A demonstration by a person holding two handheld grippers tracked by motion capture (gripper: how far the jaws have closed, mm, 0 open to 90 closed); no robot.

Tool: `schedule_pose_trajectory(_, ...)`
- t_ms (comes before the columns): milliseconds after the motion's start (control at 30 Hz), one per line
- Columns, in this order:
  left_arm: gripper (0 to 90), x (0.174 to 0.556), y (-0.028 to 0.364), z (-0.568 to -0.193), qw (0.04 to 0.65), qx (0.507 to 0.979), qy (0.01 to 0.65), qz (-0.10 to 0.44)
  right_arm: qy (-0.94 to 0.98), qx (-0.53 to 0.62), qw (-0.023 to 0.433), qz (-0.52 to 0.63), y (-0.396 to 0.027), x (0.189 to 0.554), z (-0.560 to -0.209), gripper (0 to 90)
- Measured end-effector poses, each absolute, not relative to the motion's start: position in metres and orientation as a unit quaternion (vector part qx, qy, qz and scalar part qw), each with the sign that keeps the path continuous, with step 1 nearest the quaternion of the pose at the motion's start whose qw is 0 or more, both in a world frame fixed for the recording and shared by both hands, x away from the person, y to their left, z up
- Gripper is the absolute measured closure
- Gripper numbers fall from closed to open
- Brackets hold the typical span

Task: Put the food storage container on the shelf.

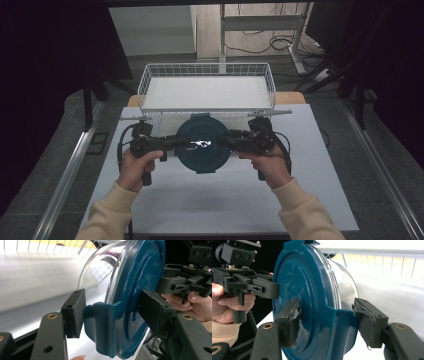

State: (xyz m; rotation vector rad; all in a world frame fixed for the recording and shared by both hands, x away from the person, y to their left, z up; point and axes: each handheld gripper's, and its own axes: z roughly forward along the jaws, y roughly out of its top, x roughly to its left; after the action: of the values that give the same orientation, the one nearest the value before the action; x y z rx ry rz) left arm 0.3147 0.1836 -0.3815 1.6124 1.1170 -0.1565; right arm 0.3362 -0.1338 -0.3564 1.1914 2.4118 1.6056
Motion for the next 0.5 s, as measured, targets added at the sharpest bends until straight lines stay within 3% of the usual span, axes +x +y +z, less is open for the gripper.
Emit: schedule_pose_trajectory(500,39.6,0.337,0.183,-0.341,0.557,0.689,0.461,-0.053,0.772,0.369,0.015,0.518,-0.134,0.357,-0.314,39.9)
